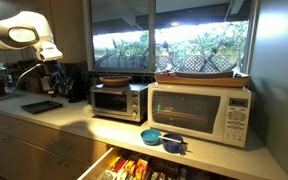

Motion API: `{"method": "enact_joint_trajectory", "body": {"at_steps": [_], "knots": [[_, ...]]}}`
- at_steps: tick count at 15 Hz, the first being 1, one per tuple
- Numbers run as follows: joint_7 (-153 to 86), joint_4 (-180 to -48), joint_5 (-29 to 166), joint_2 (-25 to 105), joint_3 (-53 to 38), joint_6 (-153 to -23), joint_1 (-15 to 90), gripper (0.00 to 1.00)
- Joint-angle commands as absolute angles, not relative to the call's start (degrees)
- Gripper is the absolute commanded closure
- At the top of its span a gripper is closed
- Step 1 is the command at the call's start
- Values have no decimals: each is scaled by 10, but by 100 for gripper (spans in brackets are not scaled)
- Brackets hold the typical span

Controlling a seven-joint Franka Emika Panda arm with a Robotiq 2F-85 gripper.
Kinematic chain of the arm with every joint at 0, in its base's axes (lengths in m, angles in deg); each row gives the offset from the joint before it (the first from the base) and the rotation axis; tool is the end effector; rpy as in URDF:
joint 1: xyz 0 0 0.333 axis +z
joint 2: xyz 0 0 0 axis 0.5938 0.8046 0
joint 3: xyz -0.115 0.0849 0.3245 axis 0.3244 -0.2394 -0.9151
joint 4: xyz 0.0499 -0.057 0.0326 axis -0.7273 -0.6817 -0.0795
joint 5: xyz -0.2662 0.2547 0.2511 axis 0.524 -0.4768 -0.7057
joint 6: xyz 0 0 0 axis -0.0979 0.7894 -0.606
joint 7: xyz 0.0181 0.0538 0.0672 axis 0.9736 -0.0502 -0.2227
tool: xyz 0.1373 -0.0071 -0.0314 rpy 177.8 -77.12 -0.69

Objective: Open the microwave door of the grey microwave

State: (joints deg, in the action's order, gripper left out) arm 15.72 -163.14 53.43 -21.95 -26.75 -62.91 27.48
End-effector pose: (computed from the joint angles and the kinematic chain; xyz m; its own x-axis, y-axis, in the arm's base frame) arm 0.3681 0.0756 0.5476 0.5861 -0.8018 0.1163 -0.7812 -0.5974 -0.1813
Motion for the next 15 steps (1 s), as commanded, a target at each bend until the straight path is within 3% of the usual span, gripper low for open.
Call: {"method": "enact_joint_trajectory", "body": {"at_steps": [1,4,12,15], "knots": [[166,-1631,545,-216,-255,-630,292,0],[166,-1631,545,-216,-255,-630,296,0],[369,-1613,643,-125,-308,-919,197,0],[442,-1580,677,-55,-318,-960,182,0]]}}
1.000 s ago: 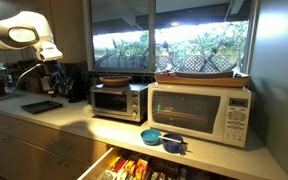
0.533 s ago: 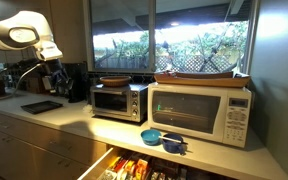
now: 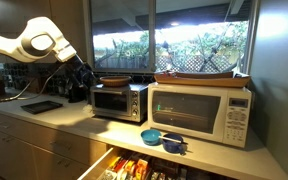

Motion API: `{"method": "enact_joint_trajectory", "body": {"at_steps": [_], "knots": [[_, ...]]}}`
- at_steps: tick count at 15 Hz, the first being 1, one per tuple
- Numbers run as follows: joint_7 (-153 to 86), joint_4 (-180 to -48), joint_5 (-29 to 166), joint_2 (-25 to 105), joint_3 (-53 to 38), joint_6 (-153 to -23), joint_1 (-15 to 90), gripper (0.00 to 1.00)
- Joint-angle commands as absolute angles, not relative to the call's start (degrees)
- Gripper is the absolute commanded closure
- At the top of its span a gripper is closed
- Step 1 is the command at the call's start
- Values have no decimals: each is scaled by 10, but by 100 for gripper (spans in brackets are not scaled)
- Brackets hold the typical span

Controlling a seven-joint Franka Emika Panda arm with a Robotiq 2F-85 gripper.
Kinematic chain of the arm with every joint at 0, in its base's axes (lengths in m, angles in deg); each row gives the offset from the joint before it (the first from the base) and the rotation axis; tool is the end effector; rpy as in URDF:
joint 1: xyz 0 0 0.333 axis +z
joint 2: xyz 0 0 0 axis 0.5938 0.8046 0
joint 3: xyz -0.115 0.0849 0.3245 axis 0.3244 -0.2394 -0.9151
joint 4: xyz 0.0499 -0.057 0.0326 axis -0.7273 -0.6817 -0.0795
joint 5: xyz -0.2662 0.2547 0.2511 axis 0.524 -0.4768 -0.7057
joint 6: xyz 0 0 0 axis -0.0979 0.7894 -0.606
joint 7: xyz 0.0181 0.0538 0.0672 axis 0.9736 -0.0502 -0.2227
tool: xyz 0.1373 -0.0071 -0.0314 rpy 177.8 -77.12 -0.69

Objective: Open the microwave door of the grey microwave

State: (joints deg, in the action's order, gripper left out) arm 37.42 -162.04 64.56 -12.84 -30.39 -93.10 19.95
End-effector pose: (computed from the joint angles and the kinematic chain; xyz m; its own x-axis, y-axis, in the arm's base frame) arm 0.4605 0.0375 0.5617 0.1903 -0.9294 0.3162 -0.8089 -0.3310 -0.4860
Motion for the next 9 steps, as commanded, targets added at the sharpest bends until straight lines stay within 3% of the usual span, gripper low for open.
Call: {"method": "enact_joint_trajectory", "body": {"at_steps": [1,5,9], "knots": [[455,-1568,677,-27,-312,-974,188,0],[402,-1526,617,60,-247,-1038,268,0],[434,-1545,665,38,-247,-1024,260,0]]}}
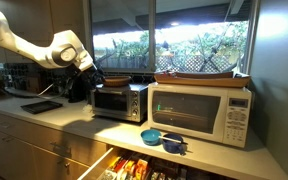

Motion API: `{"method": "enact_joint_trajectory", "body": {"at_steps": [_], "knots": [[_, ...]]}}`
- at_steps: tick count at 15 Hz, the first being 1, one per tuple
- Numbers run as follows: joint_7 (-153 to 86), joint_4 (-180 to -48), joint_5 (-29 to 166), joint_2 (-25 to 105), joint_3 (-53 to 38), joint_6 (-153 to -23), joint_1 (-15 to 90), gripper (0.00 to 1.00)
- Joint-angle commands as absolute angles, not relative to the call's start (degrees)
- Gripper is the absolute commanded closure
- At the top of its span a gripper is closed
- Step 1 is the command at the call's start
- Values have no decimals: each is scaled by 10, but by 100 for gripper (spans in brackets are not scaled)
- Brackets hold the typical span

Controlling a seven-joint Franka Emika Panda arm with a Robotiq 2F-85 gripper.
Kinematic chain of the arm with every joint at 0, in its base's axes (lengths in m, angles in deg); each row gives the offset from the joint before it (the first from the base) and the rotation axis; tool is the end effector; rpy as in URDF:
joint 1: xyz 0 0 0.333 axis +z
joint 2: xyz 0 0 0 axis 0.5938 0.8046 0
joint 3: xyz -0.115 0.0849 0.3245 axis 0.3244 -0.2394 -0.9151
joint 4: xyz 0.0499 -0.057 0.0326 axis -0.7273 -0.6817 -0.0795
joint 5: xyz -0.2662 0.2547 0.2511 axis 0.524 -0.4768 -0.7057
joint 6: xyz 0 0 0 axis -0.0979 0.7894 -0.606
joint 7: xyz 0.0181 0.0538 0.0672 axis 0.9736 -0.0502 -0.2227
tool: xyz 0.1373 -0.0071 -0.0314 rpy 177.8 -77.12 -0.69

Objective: Open the microwave door of the grey microwave

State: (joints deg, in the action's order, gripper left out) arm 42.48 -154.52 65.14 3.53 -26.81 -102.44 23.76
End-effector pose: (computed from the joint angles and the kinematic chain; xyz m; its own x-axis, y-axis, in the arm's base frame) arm 0.5463 0.0361 0.5316 0.1668 -0.9685 0.1851 -0.7970 -0.2429 -0.5529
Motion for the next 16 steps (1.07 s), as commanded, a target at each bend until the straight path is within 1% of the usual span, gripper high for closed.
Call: {"method": "enact_joint_trajectory", "body": {"at_steps": [1,2,3,8,9,10,14,16], "knots": [[434,-1545,665,35,-247,-1024,260,0],[434,-1545,665,32,-248,-1024,259,0],[411,-1542,631,53,-233,-1060,280,0],[378,-1531,576,105,-203,-1141,330,0],[356,-1528,547,109,-192,-1142,349,0],[388,-1538,589,91,-207,-1128,323,0],[369,-1531,563,106,-196,-1137,344,0],[327,-1537,503,112,-184,-1164,380,0]]}}
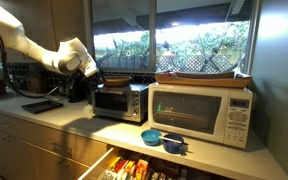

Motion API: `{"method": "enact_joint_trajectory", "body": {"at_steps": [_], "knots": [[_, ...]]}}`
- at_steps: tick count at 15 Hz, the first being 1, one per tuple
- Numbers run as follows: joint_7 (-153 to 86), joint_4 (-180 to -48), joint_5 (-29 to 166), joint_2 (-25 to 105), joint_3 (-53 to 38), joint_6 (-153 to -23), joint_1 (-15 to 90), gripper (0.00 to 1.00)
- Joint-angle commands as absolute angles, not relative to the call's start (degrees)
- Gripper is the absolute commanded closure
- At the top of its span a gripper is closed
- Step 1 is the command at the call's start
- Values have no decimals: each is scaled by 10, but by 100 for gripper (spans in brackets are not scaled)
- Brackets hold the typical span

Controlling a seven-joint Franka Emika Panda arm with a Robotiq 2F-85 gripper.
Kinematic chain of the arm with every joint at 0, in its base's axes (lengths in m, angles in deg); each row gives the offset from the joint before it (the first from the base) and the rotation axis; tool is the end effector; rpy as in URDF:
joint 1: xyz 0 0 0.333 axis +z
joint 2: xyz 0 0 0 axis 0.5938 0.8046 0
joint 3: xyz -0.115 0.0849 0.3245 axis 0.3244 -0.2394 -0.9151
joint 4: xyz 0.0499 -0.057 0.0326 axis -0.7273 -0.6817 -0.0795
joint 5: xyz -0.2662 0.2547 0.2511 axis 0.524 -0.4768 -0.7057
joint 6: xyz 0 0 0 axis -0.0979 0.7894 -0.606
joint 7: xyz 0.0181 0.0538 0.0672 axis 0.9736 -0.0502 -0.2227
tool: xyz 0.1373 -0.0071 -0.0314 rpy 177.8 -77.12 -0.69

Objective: Open the microwave door of the grey microwave

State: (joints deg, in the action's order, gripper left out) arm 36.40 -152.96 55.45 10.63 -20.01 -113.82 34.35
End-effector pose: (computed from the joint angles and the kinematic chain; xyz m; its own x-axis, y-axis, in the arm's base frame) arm 0.5809 0.0648 0.5143 0.2307 -0.9708 0.0661 -0.7150 -0.2152 -0.6652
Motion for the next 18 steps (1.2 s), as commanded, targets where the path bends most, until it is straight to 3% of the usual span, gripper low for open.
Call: {"method": "enact_joint_trajectory", "body": {"at_steps": [1,18], "knots": [[310,-1541,480,111,-183,-1175,393,0],[335,-1553,496,113,-179,-1120,368,0]]}}
